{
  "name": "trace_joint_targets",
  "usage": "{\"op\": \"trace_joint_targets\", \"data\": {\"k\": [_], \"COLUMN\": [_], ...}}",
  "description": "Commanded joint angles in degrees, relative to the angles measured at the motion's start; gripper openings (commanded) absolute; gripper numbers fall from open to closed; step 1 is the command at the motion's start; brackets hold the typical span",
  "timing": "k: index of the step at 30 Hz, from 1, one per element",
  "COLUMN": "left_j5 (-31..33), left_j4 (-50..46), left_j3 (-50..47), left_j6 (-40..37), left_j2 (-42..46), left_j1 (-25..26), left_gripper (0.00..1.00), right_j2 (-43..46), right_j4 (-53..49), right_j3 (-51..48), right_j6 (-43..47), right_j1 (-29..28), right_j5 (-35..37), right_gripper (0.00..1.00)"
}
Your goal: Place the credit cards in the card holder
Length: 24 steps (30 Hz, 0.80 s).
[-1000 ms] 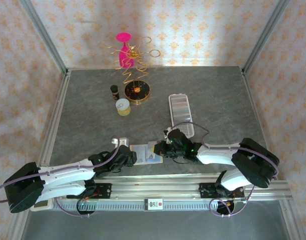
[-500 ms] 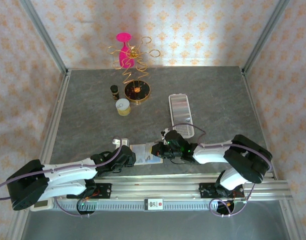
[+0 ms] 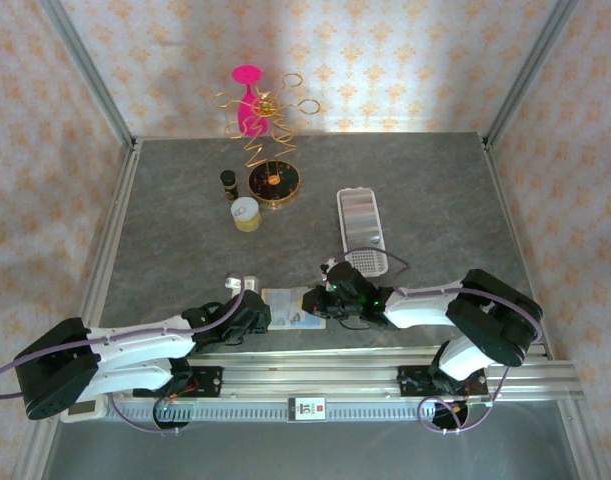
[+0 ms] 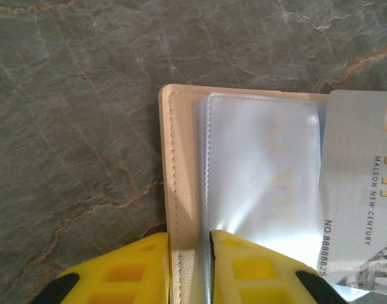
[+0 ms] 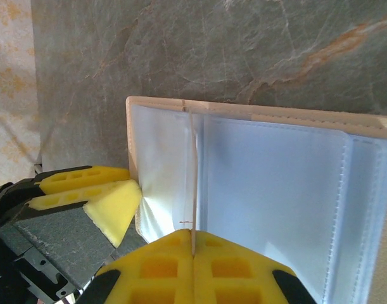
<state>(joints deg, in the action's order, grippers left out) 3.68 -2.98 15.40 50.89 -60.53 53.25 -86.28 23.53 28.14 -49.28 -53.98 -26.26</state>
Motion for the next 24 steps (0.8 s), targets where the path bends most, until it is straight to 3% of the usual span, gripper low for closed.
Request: {"op": "trace_joint_targets", "data": {"k": [1, 16, 24], "left_j5": [-0.6, -1.1, -1.5], "left_j4": [-0.1, 0.2, 0.4], "left_j3": [-0.6, -0.3, -0.7], "left_j6": [-0.2, -0.3, 0.1], "left_j2": [-1.1, -1.4, -1.3], "left_j1": [0.5, 0.4, 0.5], "left_gripper": [0.19, 0.18, 0.18], "right_j2": [-0.6, -1.5, -0.6], "right_j4": [-2.1, 1.4, -2.4], "right_j3": [0.9, 1.3, 1.0], "right_j6": [1.2, -2.0, -6.5], "right_j1": [-0.4, -2.0, -2.4], "right_j5": [2.3, -0.4, 2.6], "right_gripper": [0.00, 0.00, 0.00]}}
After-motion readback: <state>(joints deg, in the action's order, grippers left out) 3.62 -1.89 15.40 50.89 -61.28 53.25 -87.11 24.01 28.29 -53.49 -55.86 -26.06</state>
